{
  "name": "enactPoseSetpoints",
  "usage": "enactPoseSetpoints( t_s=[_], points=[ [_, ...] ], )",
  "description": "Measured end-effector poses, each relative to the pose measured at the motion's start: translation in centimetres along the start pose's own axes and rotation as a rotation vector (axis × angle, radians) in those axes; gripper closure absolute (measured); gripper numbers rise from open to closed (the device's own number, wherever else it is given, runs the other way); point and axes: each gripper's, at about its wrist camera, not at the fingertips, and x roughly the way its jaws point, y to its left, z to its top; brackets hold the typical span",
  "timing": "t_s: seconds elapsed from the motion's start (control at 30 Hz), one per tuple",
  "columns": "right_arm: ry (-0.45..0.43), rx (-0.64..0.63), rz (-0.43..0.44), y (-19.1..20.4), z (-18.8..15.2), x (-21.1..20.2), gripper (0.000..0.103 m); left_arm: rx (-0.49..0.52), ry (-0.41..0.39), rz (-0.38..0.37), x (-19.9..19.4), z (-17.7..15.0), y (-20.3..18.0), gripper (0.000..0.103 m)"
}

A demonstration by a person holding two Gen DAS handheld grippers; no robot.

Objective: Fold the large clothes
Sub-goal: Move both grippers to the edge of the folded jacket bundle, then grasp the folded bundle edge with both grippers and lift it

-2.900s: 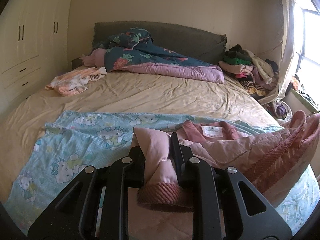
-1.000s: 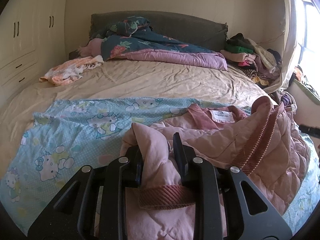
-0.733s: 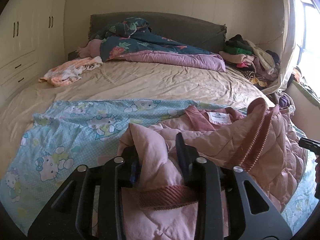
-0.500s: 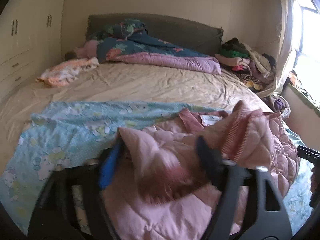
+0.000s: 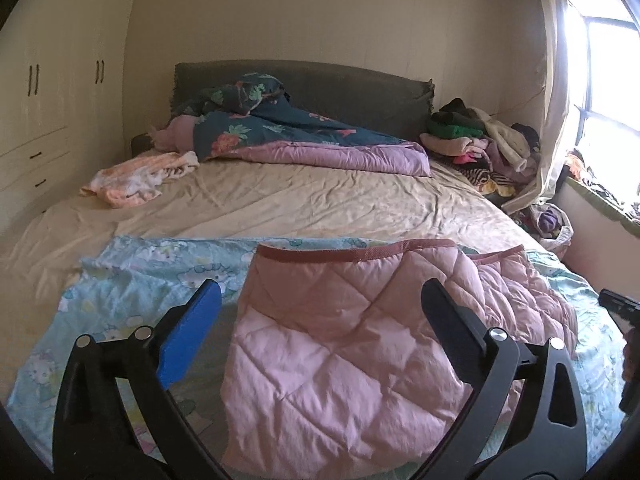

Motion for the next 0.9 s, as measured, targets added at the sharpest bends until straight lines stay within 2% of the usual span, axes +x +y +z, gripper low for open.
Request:
enactPoseSetpoints(
  t_s=[0.23, 0.5, 0.67, 0.8, 0.9],
  points=[
    [-0.066, 0.017, -0.056, -2.0, -0.3, -3.7, 0.004, 0.025, 0.025, 0.056, -1.3, -1.0, 0.5, 0.009],
    [-0.100, 0.053, -0.110, -4.5, -1.6, -5.9, 0.004, 0.022, 0.071, 0.078, -1.9, -3.0, 0.8, 0.009],
    [-0.103, 0.034, -0.165, -5.3, -2.8, -5.8, 0.004, 0.013, 0.124, 0.087, -1.1, -4.8, 1.2, 0.009],
    [-0.081, 0.025, -0.191, -5.9, -3.7, -4.3, 0.004, -0.007, 0.164, 0.062, 0.9, -6.4, 1.9, 0.009],
    [-0.041, 0.027, -0.197, -6.8, -4.0, -2.2, 0.004, -0.053, 0.234, 0.065, 3.4, -8.0, 3.1, 0.009]
  ],
)
